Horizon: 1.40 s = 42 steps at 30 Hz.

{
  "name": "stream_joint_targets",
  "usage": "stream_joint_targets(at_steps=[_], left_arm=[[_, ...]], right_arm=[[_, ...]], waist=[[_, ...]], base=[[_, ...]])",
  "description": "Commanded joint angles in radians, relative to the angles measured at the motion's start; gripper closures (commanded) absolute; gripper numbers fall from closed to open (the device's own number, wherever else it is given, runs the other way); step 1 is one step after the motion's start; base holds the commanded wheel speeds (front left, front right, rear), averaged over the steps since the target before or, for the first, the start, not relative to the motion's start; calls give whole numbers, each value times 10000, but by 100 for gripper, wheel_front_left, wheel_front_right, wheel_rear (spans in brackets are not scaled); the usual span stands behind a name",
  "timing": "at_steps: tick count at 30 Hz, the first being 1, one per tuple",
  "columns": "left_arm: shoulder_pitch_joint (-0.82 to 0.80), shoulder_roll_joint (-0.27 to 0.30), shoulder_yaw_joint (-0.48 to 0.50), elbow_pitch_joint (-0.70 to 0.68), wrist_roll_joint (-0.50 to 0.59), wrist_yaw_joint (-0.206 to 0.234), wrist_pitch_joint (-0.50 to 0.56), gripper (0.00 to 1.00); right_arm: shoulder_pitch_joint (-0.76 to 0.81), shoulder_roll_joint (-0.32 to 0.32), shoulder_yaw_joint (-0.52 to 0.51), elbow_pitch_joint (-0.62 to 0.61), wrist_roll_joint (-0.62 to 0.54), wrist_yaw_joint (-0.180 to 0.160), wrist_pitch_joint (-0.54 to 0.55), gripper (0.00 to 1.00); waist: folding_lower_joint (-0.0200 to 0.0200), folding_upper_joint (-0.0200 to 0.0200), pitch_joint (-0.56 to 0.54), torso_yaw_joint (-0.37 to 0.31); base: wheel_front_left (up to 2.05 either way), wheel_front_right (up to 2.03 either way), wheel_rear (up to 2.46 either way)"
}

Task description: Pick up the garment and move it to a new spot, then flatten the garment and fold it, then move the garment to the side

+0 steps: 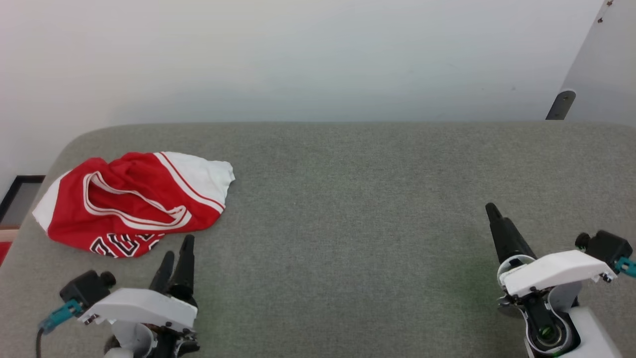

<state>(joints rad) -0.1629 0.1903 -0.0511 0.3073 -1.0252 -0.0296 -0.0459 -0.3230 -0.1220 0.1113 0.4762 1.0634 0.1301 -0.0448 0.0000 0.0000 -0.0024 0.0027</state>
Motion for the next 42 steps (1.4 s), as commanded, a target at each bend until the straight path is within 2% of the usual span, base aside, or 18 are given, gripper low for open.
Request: stream_joint_targets(at_steps=[1,9,22,42], left_arm=[[-289,146,-65,-107,388,82,-95,0],[-369,408,-367,-46,1664,234,-364,0],[-436,671,-702,-81,3356,414,-767,0],[-457,925,-1035,100,5489,605,-1291,0]], right_arm=[[-410,-111,82,3,-475,5,-108,0],[-766,-116,-12,390,-2644,5,-379,0],[-805,152,-705,419,-5780,6,-775,0],[-790,410,-1143,503,-8718,8,-1306,0]], waist=[[0,0,-1,-2],[0,0,-14,-7],[0,0,-57,-14],[0,0,-132,-78]], base=[[0,0,0],[0,0,0],[0,0,0],[0,0,0]])
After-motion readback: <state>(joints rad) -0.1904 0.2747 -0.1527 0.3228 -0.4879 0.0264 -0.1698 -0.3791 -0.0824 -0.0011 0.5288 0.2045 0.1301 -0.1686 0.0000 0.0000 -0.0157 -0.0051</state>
